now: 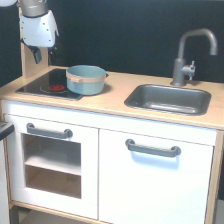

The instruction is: Place the pot in the sink

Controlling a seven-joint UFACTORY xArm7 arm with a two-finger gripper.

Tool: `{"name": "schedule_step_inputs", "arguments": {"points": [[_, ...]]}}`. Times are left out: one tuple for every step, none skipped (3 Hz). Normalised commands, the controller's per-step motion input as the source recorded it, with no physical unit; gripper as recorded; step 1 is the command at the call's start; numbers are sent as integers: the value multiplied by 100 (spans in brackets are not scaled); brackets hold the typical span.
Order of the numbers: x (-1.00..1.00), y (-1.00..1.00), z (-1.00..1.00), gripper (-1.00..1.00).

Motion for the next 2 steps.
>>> {"name": "schedule_step_inputs", "arguments": {"points": [[93,29,14,100],[67,39,-23,100]]}}
